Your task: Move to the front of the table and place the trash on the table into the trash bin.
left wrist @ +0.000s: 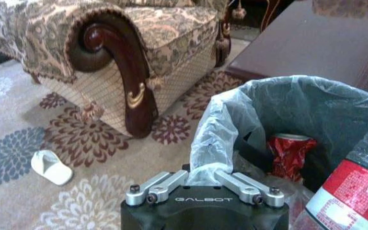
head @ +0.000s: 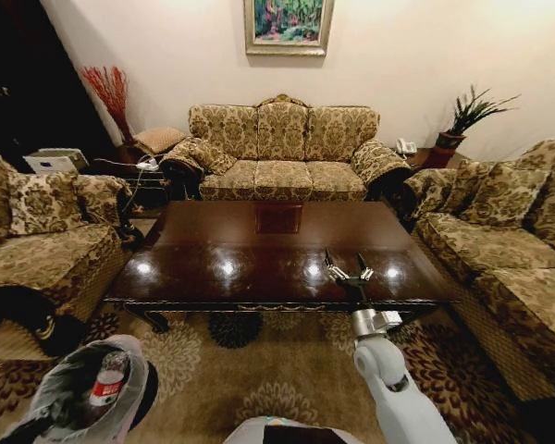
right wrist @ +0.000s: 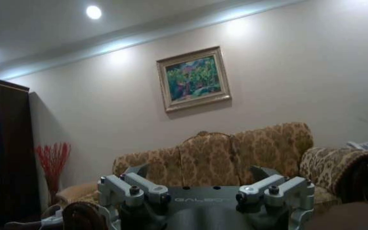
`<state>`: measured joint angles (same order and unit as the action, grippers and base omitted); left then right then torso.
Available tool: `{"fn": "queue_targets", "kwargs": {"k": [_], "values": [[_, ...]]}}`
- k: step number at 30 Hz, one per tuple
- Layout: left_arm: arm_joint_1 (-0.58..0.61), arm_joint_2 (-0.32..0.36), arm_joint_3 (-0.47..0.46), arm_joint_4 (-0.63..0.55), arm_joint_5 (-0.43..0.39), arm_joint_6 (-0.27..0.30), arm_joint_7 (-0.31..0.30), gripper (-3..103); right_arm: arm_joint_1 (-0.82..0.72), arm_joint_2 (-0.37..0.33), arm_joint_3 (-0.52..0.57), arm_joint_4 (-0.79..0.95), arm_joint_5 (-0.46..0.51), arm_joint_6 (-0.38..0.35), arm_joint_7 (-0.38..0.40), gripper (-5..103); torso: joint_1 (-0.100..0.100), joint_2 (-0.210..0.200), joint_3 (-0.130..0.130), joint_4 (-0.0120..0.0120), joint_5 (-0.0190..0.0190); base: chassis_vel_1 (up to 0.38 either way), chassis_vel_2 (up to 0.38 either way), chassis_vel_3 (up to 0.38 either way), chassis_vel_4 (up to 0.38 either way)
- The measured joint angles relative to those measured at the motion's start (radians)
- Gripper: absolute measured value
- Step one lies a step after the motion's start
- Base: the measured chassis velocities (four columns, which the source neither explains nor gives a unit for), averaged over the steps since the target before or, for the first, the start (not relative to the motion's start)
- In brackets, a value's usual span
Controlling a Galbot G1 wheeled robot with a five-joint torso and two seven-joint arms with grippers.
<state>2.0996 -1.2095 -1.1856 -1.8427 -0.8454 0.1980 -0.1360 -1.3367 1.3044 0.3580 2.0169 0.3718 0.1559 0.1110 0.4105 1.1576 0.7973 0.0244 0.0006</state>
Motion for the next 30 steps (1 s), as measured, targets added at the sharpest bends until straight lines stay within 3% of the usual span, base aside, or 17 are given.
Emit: {"fn": "queue_targets", "kwargs": {"k": [6, 8, 14, 18, 30], "values": [[-0.099, -0.020, 0.097, 0.091, 0.060, -0.013, 0.007, 2, -0.015, 0.002, -0.004, 0.006, -0.027, -0.004, 0.012, 100, 0.000, 0.000, 0.000, 0.0002, -0.0006, 0.000, 0.000, 0.000, 0.000], [-0.183, -0.031, 0.172, 0.162, 0.121, -0.030, 0.014, 2, -0.034, -0.002, 0.000, 0.014, -0.046, -0.006, 0.021, 100, 0.000, 0.000, 0.000, -0.0002, -0.0008, 0.000, 0.000, 0.000, 0.000], [-0.275, -0.036, 0.237, 0.240, 0.177, -0.051, 0.017, 2, -0.061, -0.007, 0.013, 0.046, -0.058, -0.008, 0.023, 100, -0.003, -0.008, -0.004, 0.0000, -0.0003, 0.000, 0.000, 0.000, 0.000], [-0.333, -0.035, 0.268, 0.332, 0.259, -0.091, 0.029, 2, -0.087, -0.004, 0.038, 0.058, -0.066, 0.006, 0.023, 100, -0.013, -0.027, -0.015, 0.0000, -0.0006, 0.000, 0.000, 0.000, 0.000], [-0.424, -0.058, 0.284, 0.505, 0.258, -0.105, 0.040, 2, -0.129, -0.033, 0.097, 0.108, -0.065, -0.001, 0.024, 100, -0.041, -0.090, -0.049, 0.0003, -0.0006, 0.000, 0.000, 0.000, 0.000]]}}
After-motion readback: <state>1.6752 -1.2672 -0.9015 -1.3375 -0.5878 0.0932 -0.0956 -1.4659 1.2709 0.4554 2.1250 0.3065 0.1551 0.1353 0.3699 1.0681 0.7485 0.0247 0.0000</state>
